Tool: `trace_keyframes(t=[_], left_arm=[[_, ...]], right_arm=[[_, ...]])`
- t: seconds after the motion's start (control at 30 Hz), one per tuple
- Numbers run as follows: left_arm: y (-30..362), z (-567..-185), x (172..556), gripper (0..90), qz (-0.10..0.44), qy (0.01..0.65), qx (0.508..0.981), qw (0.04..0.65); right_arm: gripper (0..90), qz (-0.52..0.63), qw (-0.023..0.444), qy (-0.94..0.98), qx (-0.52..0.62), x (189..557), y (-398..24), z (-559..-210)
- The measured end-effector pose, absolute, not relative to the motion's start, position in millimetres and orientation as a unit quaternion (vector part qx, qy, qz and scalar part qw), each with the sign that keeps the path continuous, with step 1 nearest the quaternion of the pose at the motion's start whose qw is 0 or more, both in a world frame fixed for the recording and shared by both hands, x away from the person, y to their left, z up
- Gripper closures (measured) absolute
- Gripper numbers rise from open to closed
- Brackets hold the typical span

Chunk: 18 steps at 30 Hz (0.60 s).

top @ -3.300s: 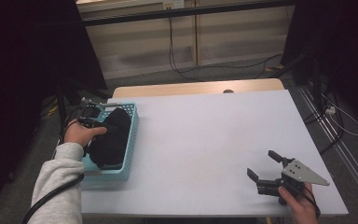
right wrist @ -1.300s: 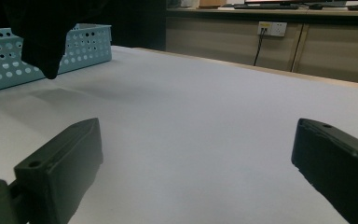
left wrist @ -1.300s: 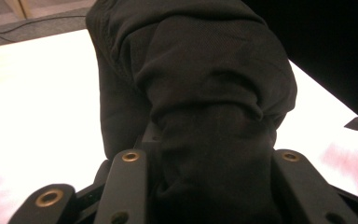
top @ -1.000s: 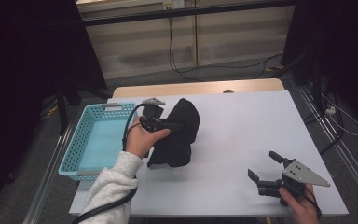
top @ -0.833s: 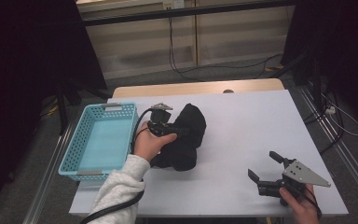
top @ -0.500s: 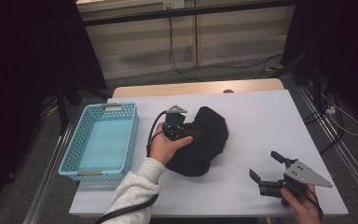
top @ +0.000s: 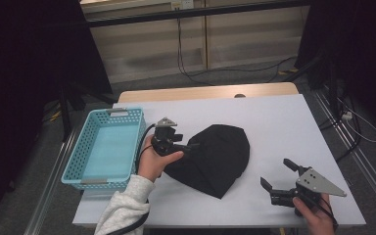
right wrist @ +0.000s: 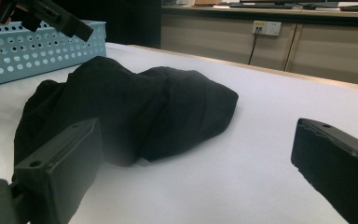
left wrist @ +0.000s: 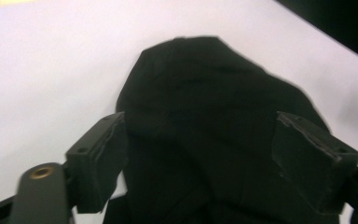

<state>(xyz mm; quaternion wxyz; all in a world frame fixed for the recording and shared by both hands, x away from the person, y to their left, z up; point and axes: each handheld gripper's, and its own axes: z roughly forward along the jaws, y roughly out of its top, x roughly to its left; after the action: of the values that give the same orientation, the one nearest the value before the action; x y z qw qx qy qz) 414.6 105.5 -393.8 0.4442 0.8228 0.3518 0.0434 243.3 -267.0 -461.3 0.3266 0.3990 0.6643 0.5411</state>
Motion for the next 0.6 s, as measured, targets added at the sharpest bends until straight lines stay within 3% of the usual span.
trace_keyframes(t=[0.6], left_arm=[[126.0,-408.6,401.9,10.5,0.070,0.346,0.837,0.419]], right_arm=[[1.0,0.520,0.315,0.674,0.419,255.5,-257.1,-462.1]])
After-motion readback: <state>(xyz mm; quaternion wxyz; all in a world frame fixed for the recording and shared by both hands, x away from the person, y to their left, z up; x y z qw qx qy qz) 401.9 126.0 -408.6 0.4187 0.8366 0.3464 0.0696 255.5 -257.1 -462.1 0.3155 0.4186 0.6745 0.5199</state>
